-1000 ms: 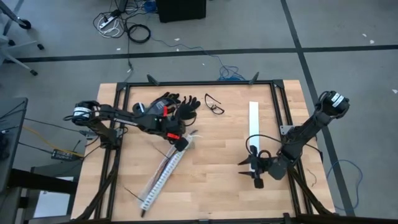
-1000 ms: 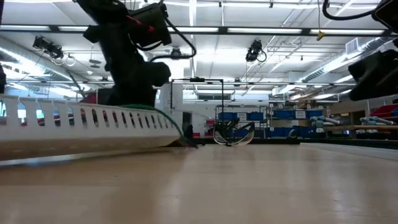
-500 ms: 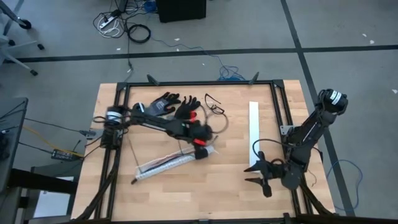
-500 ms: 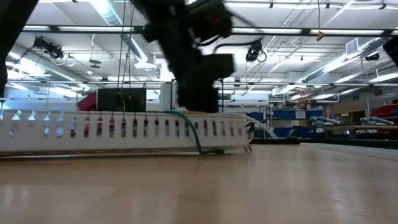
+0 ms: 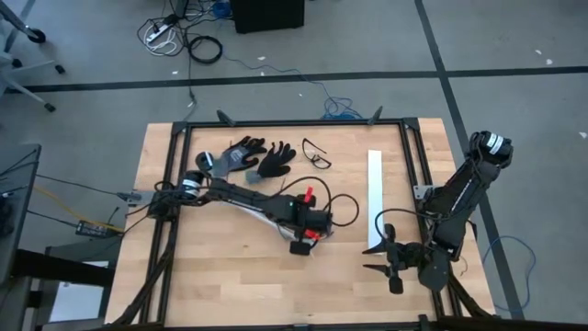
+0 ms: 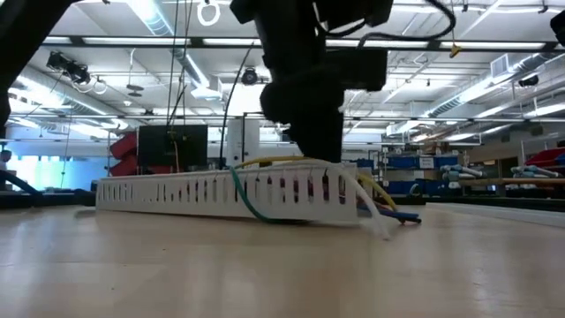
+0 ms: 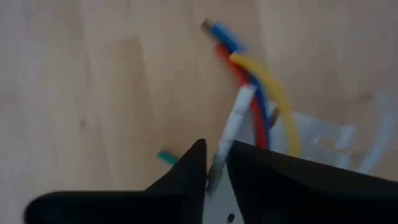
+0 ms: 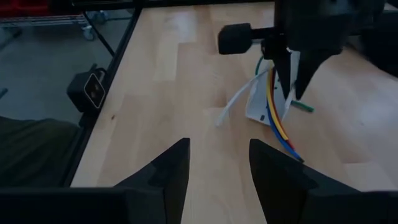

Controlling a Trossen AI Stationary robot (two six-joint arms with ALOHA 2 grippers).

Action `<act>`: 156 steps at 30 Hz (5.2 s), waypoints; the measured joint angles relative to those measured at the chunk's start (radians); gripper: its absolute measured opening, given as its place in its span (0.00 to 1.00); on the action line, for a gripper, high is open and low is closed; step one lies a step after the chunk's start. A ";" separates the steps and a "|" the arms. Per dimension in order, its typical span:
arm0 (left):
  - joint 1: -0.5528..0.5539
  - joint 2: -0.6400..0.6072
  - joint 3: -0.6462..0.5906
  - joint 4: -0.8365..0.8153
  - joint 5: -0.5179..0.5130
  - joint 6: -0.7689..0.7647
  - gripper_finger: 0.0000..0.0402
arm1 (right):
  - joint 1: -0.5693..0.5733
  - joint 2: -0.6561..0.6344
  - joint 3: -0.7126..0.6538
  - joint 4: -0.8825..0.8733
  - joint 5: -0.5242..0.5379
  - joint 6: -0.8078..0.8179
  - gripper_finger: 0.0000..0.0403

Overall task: Ziptie cables
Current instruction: Put the ziptied cables in a white cable duct

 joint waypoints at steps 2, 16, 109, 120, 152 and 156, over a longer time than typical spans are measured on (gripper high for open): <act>0.005 0.000 -0.001 -0.035 -0.042 -0.014 0.19 | 0.000 0.000 0.000 -0.009 0.000 0.004 0.40; 0.049 -0.157 0.000 -0.101 -0.266 -0.016 0.37 | 0.000 0.000 0.000 -0.015 0.000 -0.009 0.40; -0.030 -0.114 0.046 -0.259 -0.044 0.200 0.00 | 0.006 0.005 -0.034 -0.050 -0.007 0.000 0.40; 0.064 -0.115 -0.045 -0.148 -0.038 0.179 0.00 | 0.006 0.005 -0.034 -0.043 -0.010 0.000 0.40; 0.083 -0.112 -0.095 0.032 -0.088 0.288 0.00 | -0.143 0.063 -0.032 0.033 -0.010 -0.088 0.40; 0.083 -0.111 -0.095 0.032 -0.090 0.304 0.00 | -0.288 0.132 -0.032 0.050 -0.003 -0.232 0.40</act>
